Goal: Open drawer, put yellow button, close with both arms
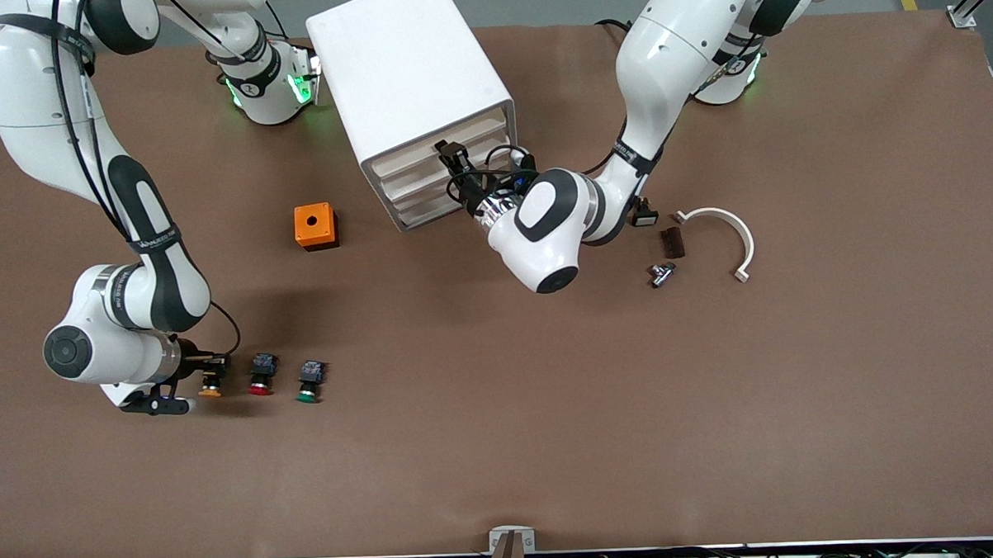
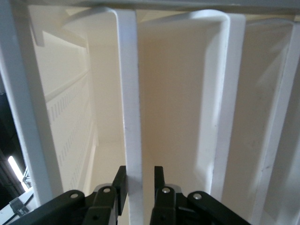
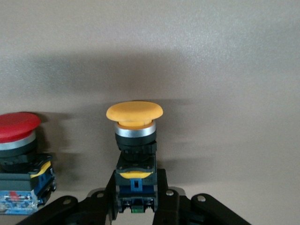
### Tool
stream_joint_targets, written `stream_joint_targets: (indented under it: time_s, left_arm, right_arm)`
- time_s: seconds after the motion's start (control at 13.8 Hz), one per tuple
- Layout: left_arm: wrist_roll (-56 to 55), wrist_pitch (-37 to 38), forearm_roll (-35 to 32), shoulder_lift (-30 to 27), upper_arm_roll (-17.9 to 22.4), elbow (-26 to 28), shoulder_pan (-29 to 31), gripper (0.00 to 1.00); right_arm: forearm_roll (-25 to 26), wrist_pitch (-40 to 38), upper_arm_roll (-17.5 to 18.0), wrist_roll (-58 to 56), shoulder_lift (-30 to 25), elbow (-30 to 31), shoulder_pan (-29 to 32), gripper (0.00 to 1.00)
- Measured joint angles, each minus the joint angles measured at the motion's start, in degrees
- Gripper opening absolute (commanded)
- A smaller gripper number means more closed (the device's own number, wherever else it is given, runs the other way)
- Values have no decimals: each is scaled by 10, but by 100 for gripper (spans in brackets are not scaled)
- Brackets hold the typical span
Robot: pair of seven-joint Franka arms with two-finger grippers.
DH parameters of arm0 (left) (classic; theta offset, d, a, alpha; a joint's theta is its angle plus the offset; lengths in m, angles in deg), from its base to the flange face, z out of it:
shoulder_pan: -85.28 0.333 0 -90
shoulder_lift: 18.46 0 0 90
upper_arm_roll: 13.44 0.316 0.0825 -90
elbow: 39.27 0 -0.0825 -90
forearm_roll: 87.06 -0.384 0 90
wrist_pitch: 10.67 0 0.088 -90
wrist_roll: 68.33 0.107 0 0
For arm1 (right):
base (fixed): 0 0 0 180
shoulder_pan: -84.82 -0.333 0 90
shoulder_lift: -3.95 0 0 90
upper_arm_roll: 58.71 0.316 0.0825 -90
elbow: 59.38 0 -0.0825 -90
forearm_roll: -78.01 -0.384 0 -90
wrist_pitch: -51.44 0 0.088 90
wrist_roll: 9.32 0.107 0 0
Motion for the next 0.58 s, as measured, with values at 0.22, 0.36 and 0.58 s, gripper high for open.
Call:
stream_joint_targets:
  time_s: [0.22, 0.36, 0.58]
  left_arm:
    - [0, 6, 0, 0, 0, -1, 6, 6]
    - [0, 8, 0, 0, 0, -2, 8, 6]
    - [0, 8, 0, 0, 1, -4, 10, 1]
  right_arm:
    - [0, 4, -1, -25, 0, -5, 0, 1]
    - [0, 4, 0, -39, -1, -11, 0, 0]
    - [1, 3, 0, -60, -6, -26, -1, 0]
